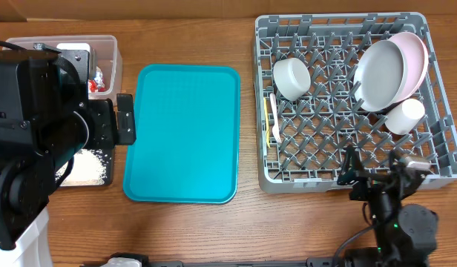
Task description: Sort waste into correct bins and load items into the dishwasher rack
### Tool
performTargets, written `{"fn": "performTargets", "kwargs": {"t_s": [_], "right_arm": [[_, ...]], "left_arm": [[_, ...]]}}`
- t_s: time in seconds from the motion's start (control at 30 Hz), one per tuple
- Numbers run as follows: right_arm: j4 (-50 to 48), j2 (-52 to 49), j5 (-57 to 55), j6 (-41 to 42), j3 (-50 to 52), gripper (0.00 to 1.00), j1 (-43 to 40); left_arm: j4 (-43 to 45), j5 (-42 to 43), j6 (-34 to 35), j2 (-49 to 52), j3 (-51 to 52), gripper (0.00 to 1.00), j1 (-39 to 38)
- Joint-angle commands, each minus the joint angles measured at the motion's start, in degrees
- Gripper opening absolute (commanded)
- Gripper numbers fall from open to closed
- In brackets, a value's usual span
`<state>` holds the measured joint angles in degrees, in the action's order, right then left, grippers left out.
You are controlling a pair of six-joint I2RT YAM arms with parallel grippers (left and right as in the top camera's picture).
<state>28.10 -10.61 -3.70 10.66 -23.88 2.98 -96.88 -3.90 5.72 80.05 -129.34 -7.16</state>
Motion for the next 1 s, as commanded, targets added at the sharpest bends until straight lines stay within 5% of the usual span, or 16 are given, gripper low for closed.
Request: {"fn": "performTargets", "kwargs": {"t_s": [0.0,0.47,0.97], "right_arm": [[-4.0,4.4,3.5,0.0,5.9,1.0,-0.9],[-23.5,10.4,3.4,0.0,23.4,1.0,-0.9],[-23.4,10.4,3.4,0.0,23.4,1.0,-0.9]], "left_arm": [[0.1,-0.5,0.7,0.2,0.1,1.0,-0.4],[0.1,-0.6,0.7,0.2,0.1,1.0,-0.4],[0.1,-0.6,0.7,0.2,0.1,1.0,-0.4]]}}
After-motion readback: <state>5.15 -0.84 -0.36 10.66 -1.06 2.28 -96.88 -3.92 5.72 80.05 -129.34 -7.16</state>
